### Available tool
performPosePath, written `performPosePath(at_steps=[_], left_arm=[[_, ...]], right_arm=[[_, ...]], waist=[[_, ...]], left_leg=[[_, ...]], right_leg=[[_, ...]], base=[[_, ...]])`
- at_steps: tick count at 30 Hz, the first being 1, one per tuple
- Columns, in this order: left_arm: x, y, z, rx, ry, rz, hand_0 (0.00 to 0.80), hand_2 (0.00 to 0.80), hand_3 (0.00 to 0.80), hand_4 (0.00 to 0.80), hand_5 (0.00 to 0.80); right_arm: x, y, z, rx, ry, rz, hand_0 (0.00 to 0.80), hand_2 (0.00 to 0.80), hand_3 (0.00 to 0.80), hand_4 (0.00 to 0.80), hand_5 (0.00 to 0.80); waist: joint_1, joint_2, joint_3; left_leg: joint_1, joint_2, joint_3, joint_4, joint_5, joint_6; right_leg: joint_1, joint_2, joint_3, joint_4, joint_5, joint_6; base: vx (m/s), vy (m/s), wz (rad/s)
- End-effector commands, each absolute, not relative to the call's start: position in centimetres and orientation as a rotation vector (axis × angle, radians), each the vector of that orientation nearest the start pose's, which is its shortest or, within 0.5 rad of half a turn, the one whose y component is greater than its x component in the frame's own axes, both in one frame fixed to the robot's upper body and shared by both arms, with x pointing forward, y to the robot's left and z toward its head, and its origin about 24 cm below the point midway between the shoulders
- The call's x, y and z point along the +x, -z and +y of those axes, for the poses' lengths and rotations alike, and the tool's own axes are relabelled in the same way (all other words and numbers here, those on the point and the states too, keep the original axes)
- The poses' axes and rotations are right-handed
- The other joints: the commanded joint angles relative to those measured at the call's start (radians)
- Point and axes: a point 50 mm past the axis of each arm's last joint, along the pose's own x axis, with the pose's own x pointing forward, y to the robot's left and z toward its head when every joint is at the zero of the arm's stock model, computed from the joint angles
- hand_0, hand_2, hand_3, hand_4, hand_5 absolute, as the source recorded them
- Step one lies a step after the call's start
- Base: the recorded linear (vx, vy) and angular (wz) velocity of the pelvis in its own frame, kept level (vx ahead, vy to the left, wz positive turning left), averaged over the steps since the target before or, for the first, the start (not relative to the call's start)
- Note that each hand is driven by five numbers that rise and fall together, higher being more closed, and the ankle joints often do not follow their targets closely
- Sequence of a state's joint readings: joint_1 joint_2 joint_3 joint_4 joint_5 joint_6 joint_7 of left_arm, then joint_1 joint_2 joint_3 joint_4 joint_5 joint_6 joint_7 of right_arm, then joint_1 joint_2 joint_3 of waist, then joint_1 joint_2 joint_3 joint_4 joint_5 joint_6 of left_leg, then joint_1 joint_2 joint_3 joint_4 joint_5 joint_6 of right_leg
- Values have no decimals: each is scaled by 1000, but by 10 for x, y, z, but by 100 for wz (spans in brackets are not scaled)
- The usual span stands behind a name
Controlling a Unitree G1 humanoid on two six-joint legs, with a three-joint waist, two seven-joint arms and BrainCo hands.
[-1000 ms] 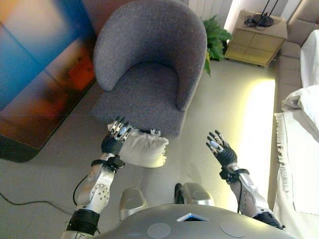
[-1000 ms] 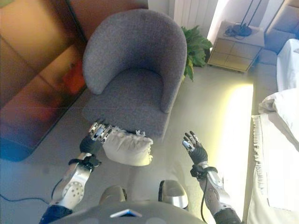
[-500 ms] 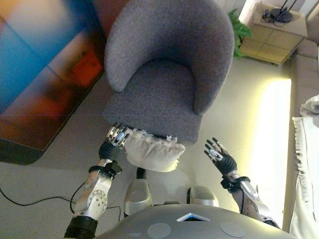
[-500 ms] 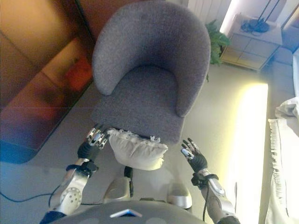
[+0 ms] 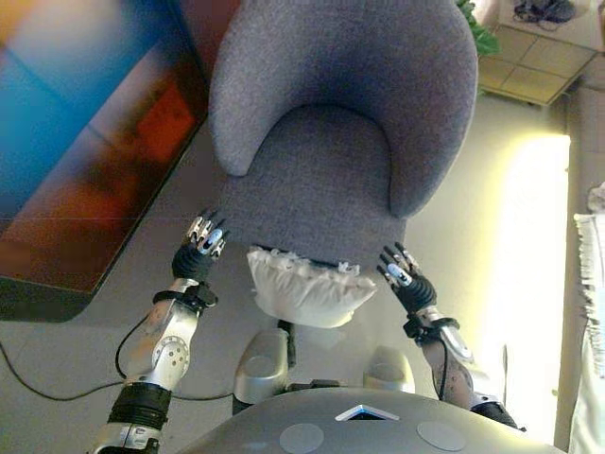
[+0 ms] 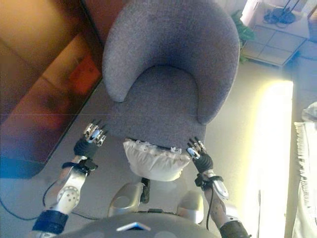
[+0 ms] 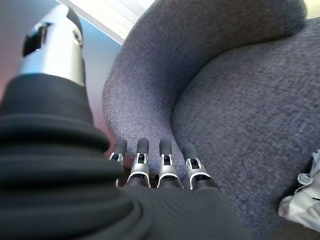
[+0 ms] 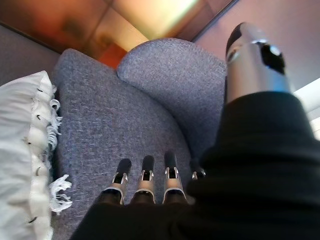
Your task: Pick up the cushion and take it to the sofa
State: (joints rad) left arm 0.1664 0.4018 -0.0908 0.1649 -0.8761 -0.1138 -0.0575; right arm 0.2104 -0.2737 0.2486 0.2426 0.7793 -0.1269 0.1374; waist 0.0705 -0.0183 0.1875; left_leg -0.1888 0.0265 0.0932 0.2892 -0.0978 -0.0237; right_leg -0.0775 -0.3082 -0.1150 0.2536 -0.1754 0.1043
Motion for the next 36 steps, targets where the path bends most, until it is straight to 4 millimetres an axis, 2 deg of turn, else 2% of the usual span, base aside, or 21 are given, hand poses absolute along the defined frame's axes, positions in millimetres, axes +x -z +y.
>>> performPosePath(at_steps=[1, 3, 5, 8, 10, 11, 12, 13, 14, 15, 21, 23, 25, 28, 32, 35, 36], left_arm=[[225, -16, 235, -410, -100, 66, 0, 0, 0, 0, 0], [225, -15, 237, -413, -130, 70, 0, 0, 0, 0, 0], [223, -12, 237, -409, -160, 87, 0, 0, 0, 0, 0], [220, -8, 238, -407, -176, 106, 0, 0, 0, 0, 0], [220, -5, 236, -397, -169, 117, 0, 0, 0, 0, 0], [224, -4, 232, -402, -148, 128, 0, 0, 0, 0, 0], [225, -4, 231, -404, -149, 129, 0, 0, 0, 0, 0], [226, -3, 230, -403, -156, 133, 0, 0, 0, 0, 0], [226, -1, 229, -398, -157, 142, 0, 0, 0, 0, 0], [227, 2, 228, -390, -160, 162, 0, 0, 0, 0, 0], [226, 9, 231, -371, -153, 195, 0, 0, 0, 0, 0], [224, 17, 229, -350, -133, 225, 0, 0, 0, 0, 0], [226, 16, 224, -346, -94, 230, 0, 0, 0, 0, 0], [230, 12, 218, -366, -48, 217, 0, 0, 0, 0, 0], [237, 3, 200, -512, 79, 196, 0, 0, 0, 0, 0], [229, 1, 178, -849, 292, 179, 0, 0, 0, 0, 0], [228, 1, 175, -885, 313, 178, 0, 0, 0, 0, 0]], right_arm=[[205, 26, -177, 502, -123, 213, 0, 0, 0, 0, 0], [211, 24, -173, 488, -150, 225, 0, 0, 0, 0, 0], [210, 24, -171, 479, -160, 243, 0, 0, 0, 0, 0], [204, 26, -174, 471, -174, 263, 0, 0, 0, 0, 0], [200, 28, -178, 448, -162, 276, 0, 0, 0, 0, 0], [198, 27, -185, 420, -143, 270, 0, 0, 0, 0, 0], [199, 26, -186, 411, -144, 266, 0, 0, 0, 0, 0], [201, 26, -187, 382, -148, 264, 0, 0, 0, 0, 0], [201, 27, -188, 367, -142, 267, 0, 0, 0, 0, 0], [202, 27, -189, 357, -132, 267, 0, 0, 0, 0, 0], [202, 32, -193, 352, -91, 277, 0, 0, 0, 0, 0], [207, 40, -191, 278, -64, 289, 0, 0, 0, 0, 0], [214, 35, -187, 185, -79, 262, 0, 0, 0, 0, 0], [222, 26, -183, 171, -109, 228, 0, 0, 0, 0, 0], [232, 9, -169, 305, -206, 170, 0, 0, 0, 0, 0], [226, 2, -154, 680, -361, 129, 0, 0, 0, 0, 0], [225, 2, -153, 727, -373, 129, 0, 0, 0, 0, 0]], waist=[[-21, -4, 22], [-22, -12, 30], [-17, -20, 22], [-19, -29, 7], [-27, -27, 3], [-39, -32, 2], [-46, -34, 3], [-50, -32, 0], [-52, -26, -6], [-59, -19, -15], [-63, -15, -45], [-50, -12, -65], [-37, -11, -74], [-31, -11, -79], [-27, -15, -76], [-28, -19, -80], [-28, -19, -81]], left_leg=[[-62, 36, -60, -40, 72, -41], [-56, 64, -72, -40, 72, -52], [-53, 87, -82, -49, 83, -67], [-46, 132, -82, -82, 119, -98], [-40, 156, -63, -104, 142, -116], [-52, 176, -31, -71, 136, -128], [-55, 178, -34, -43, 120, -127], [-41, 170, -58, -46, 110, -120], [-22, 166, -57, -74, 116, -114], [5, 164, -37, -109, 129, -111], [57, 146, -25, -161, 133, -99], [97, 135, -24, -216, 135, -98], [116, 130, -21, -270, 149, -97], [121, 128, -13, -296, 161, -101], [119, 131, -4, -291, 157, -101], [121, 137, 5, -277, 148, -98], [121, 138, 6, -275, 146, -98]], right_leg=[[-56, 4, 33, -91, 237, 62], [-60, 17, 46, -109, 237, 79], [-39, 32, 34, -135, 225, 84], [-5, 62, 17, -160, 200, 77], [18, 71, -7, -176, 193, 70], [35, 65, -34, -188, 191, 64], [33, 62, -37, -183, 191, 61], [21, 60, -29, -170, 189, 59], [20, 60, -27, -163, 187, 62], [26, 60, -27, -156, 185, 67], [53, 49, -32, -178, 199, 81], [74, 37, -49, -221, 230, 98], [90, 33, -72, -256, 249, 108], [97, 32, -95, -281, 263, 111], [88, 27, -100, -282, 268, 113], [97, 31, -89, -281, 255, 110], [98, 32, -88, -281, 253, 110]], base=[[-12, -172, -16], [82, -184, 28], [119, -183, 25], [121, -143, 5], [45, -72, 21], [-19, -49, 43], [-49, 8, 63], [-27, 66, 70], [16, 98, 59], [45, 73, 30], [55, 50, 3], [56, 37, -2], [0, 0, 0], [-14, 2, 2], [-27, -7, 3], [29, -16, 1], [44, -16, 0]])
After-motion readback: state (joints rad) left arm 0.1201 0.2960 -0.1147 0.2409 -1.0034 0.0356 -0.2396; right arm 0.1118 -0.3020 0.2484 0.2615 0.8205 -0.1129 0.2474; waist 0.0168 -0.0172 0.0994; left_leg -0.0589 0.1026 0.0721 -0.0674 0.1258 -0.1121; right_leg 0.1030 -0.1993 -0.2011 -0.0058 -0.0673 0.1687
